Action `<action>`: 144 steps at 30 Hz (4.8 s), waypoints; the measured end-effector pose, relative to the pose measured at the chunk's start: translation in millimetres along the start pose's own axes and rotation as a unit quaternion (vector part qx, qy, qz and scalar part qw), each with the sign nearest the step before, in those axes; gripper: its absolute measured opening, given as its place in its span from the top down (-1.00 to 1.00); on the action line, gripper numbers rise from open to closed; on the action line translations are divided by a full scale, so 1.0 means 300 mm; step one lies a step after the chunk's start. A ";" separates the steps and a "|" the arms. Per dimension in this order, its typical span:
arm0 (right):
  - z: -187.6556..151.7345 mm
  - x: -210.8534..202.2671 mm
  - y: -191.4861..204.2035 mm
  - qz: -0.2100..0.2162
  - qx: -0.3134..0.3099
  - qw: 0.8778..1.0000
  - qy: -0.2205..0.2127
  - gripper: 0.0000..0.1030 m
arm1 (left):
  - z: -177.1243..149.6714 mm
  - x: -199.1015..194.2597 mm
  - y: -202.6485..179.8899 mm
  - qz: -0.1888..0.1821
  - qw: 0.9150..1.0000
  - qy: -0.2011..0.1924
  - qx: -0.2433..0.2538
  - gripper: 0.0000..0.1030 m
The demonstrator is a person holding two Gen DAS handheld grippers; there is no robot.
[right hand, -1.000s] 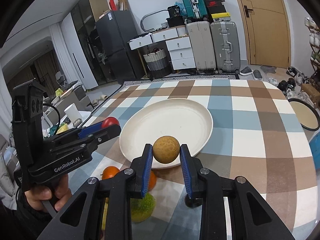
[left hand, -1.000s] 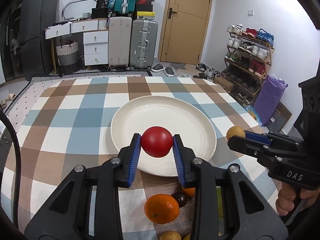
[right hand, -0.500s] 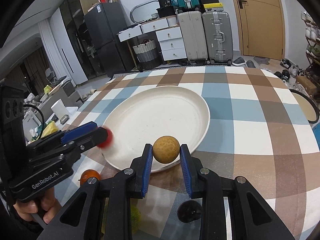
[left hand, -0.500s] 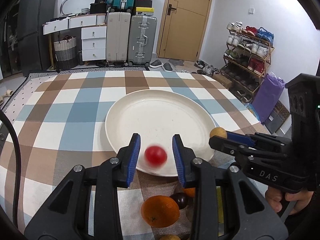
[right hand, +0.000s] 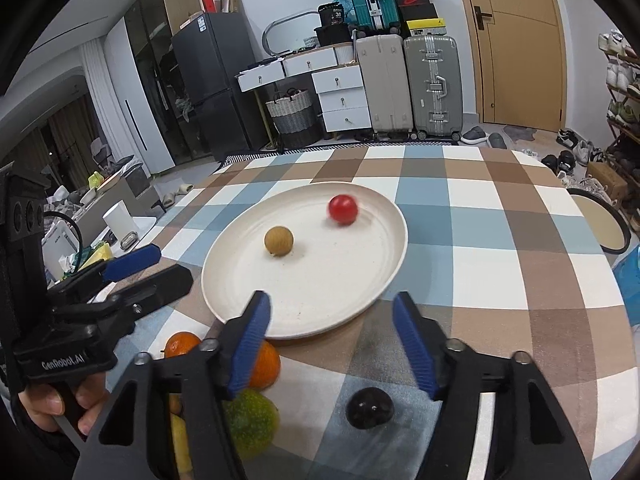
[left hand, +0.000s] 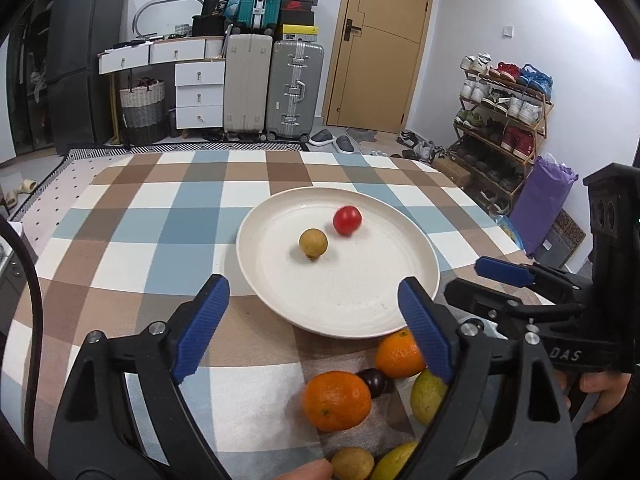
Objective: Organize fruits
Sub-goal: 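Withdraw both open tools from the plate back toward the fruits, then grasp the black plum with the right tool, then grasp a large green citrus with the left tool while the right tool holds the plum, then carry the green citrus toward the plate with the left tool while the right tool releases the plum onto it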
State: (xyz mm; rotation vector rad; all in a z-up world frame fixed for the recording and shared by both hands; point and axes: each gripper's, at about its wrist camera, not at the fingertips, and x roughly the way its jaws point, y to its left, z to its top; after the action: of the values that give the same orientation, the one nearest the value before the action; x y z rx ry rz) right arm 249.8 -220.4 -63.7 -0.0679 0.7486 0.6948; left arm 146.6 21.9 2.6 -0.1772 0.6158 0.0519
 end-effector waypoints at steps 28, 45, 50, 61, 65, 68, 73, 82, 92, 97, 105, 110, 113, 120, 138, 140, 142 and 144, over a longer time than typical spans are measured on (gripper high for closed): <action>-0.118 -0.131 0.014 -0.047 -0.039 0.998 0.017 -1.00 | -0.179 -0.222 0.026 0.014 1.000 0.019 0.005 -0.99; -0.171 -0.045 -0.029 -0.065 -0.047 0.992 0.096 -0.63 | -0.226 -0.220 -0.029 -0.016 0.998 0.059 0.023 -0.99; -0.170 -0.029 -0.018 -0.057 -0.059 0.992 0.094 -0.53 | -0.249 -0.223 -0.043 -0.021 0.997 0.070 0.029 -0.99; -0.148 0.006 -0.009 -0.045 -0.065 0.992 0.101 -0.01 | -0.257 -0.219 -0.056 -0.040 0.996 0.076 0.028 -0.99; -0.145 0.014 -0.005 -0.044 -0.066 0.992 0.102 0.12 | -0.258 -0.215 -0.064 -0.045 0.995 0.079 0.030 -0.99; -0.144 0.012 -0.004 -0.042 -0.067 0.992 0.100 0.37 | -0.258 -0.216 -0.069 -0.052 0.995 0.082 0.033 -0.99; -0.146 -0.011 0.000 -0.041 -0.067 0.993 0.092 0.47 | -0.259 -0.226 -0.083 -0.063 0.994 0.084 0.041 -0.99; -0.175 -0.139 0.041 -0.019 -0.060 0.997 0.053 0.47 | -0.279 -0.216 -0.119 -0.070 0.991 0.096 0.053 -0.99; -0.193 -0.176 0.062 -0.009 -0.063 0.997 0.050 0.47 | -0.296 -0.216 -0.182 -0.077 0.986 0.102 0.108 -0.49; -0.193 -0.179 0.055 -0.010 -0.060 0.997 0.048 0.47 | -0.306 -0.207 -0.189 -0.088 0.983 0.111 0.114 -0.17; -0.190 -0.185 0.038 -0.009 -0.055 0.997 0.047 0.47 | -0.323 -0.200 -0.198 -0.093 0.981 0.122 0.120 0.02; -0.188 -0.189 0.033 -0.009 -0.053 0.997 0.046 0.47 | -0.336 -0.174 -0.204 -0.085 0.982 0.129 0.112 0.02; -0.188 -0.189 0.035 -0.007 -0.055 0.997 0.046 0.47 | -0.336 -0.176 -0.207 -0.086 0.982 0.125 0.109 0.11; -0.189 -0.190 0.038 -0.006 -0.057 0.997 0.045 0.47 | -0.329 -0.187 -0.201 -0.103 0.983 0.116 0.102 0.11; -0.177 -0.194 0.075 0.016 -0.064 0.997 0.031 0.47 | -0.221 -0.249 -0.128 -0.090 0.993 0.061 0.051 0.11; -0.169 -0.189 0.078 0.017 -0.064 0.997 0.030 0.47 | -0.199 -0.247 -0.111 -0.085 0.994 0.055 0.042 0.11; -0.157 -0.188 0.082 0.016 -0.067 0.997 0.028 0.47 | -0.172 -0.243 -0.096 -0.081 0.995 0.049 0.034 0.11; -0.141 -0.192 0.085 0.019 -0.068 0.997 0.022 0.47 | -0.151 -0.236 -0.086 -0.078 0.995 0.043 0.033 0.11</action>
State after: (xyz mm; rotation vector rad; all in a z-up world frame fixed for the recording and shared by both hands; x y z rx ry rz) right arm 178.7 -245.0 -53.1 -0.1936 0.7461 0.7816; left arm 65.5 -11.4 11.1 -0.1641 0.6872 -0.1272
